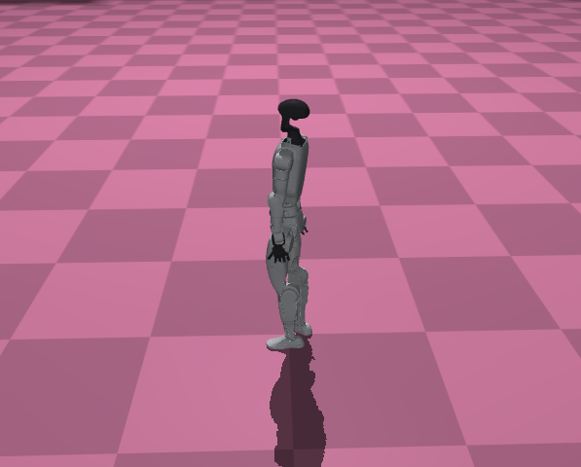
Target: Upper body actions
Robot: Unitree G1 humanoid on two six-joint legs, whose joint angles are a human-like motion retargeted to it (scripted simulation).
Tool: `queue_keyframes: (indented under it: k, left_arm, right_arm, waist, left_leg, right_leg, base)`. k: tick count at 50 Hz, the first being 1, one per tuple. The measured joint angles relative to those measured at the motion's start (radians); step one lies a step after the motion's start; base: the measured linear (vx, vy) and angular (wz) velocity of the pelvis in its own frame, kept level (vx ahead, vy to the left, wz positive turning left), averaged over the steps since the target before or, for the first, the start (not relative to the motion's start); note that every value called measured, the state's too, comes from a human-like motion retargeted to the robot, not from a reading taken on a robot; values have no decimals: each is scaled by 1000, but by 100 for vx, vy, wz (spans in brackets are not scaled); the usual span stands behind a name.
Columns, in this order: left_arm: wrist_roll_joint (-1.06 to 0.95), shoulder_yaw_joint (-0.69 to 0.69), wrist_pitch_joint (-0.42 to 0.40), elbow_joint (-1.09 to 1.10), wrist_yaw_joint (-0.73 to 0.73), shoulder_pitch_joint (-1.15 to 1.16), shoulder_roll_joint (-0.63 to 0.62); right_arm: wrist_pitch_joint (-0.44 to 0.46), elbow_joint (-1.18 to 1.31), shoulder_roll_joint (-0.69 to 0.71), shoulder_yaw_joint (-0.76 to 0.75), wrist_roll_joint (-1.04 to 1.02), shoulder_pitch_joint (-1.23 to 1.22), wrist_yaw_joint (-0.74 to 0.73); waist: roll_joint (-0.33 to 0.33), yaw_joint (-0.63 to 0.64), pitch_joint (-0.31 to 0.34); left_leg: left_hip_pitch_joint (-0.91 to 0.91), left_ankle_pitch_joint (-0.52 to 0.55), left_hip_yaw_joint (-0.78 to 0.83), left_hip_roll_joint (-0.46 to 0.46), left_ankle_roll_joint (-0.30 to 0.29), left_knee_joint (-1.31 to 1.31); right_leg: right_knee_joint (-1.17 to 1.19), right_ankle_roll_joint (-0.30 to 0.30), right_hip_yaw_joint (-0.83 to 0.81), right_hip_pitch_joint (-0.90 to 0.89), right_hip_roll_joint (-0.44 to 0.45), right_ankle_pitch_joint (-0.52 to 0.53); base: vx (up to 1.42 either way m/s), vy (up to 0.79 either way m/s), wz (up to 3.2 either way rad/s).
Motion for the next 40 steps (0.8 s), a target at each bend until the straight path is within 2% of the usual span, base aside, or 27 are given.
queue_keyframes:
  k: [40]
  left_arm:
    - [-8,-9,2,8,-3,-6,5]
  right_arm:
    - [-2,3,-7,1,-10,-10,4]
  waist:
    - [3,2,-2]
  left_leg:
    - [0,-10,0,4,-4,5]
  right_leg:
    - [5,2,-2,-1,-4,1]
  base:
    - [0,0,0]
